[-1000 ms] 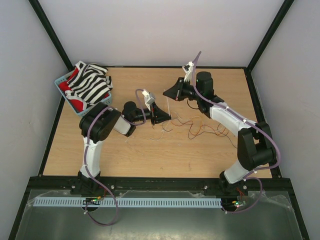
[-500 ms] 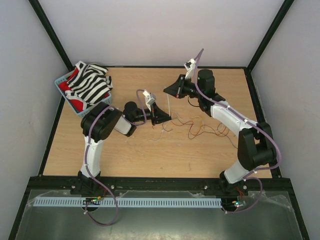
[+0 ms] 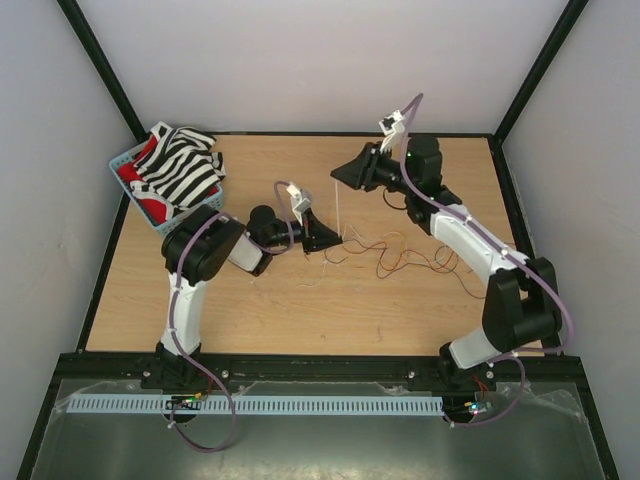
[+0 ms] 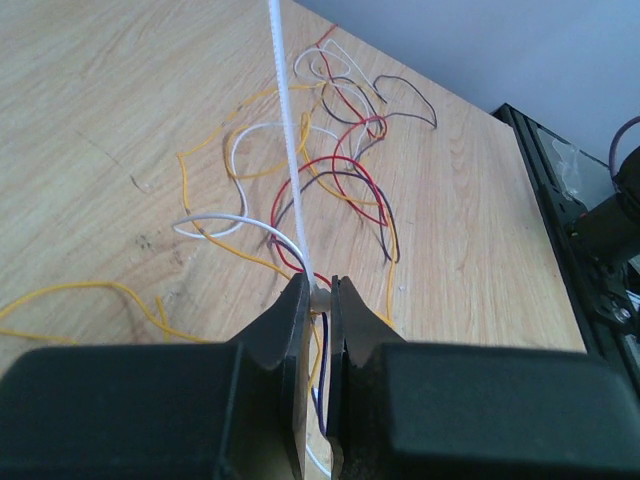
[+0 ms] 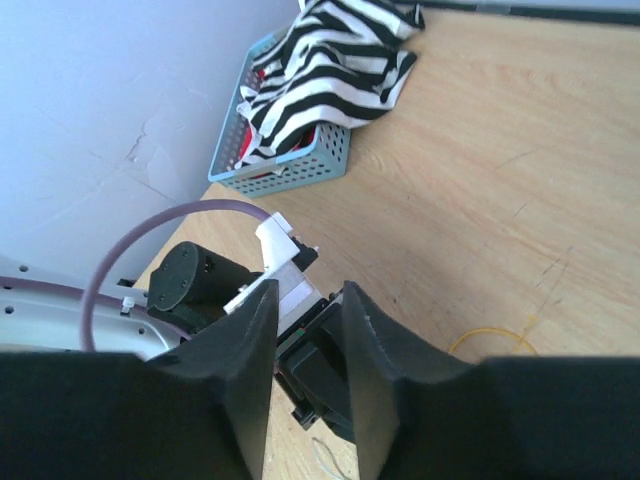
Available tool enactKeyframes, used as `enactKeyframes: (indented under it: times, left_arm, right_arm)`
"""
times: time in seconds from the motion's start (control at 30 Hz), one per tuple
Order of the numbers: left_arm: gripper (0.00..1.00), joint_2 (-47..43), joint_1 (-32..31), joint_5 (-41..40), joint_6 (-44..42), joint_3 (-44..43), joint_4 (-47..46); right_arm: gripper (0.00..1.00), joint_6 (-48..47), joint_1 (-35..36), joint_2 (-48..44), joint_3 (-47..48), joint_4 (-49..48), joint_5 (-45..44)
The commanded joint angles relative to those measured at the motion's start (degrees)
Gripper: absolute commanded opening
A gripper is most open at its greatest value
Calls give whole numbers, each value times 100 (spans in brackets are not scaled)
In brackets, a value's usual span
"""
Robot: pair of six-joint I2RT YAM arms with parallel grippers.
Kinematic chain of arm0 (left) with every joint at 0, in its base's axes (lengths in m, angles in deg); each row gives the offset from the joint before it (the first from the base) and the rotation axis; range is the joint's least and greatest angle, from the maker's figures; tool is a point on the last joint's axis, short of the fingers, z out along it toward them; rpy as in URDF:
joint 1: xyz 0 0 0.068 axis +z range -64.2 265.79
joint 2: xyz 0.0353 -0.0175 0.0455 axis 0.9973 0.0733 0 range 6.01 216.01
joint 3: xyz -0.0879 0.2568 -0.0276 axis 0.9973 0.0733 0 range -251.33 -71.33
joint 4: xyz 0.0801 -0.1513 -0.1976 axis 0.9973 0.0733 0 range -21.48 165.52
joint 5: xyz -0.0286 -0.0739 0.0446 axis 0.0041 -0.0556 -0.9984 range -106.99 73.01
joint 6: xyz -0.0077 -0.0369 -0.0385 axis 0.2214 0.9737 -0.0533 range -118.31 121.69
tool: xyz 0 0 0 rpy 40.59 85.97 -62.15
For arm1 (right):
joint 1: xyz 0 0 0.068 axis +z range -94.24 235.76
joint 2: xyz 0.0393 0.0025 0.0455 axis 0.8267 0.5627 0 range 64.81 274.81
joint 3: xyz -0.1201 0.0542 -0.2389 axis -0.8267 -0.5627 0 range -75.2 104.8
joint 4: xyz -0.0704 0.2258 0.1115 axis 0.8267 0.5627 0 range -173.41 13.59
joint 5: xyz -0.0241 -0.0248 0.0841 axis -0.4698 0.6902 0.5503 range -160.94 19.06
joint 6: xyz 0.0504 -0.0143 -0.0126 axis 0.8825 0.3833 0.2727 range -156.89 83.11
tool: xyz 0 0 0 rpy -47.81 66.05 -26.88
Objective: Zip-tie the wires
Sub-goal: Tie the cable at the center of the board.
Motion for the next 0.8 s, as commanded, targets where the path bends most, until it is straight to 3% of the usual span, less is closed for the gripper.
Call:
enactKeyframes:
  times: [0.0, 0.23, 0.33, 0.57, 0.77]
  left_arm:
    - [0, -474, 59, -155, 95, 202, 7]
    - [0, -957, 304, -339, 294, 395, 7]
    - [0, -1128, 414, -373, 423, 442, 7]
    - [0, -1586, 462, -480, 421, 550, 155]
    - [0, -1946, 451, -650, 217, 418, 1240]
  right_arm:
    - [49, -405, -149, -708, -134, -163, -98]
    - [86, -1558, -298, -1917, -777, 262, -1088]
    - [97, -1704, -313, -2379, -1216, 237, -1519]
    - [98, -1893, -363, -2721, -1864, 449, -1649]
    - [97, -1899, -375, -2576, -2110, 480, -1637]
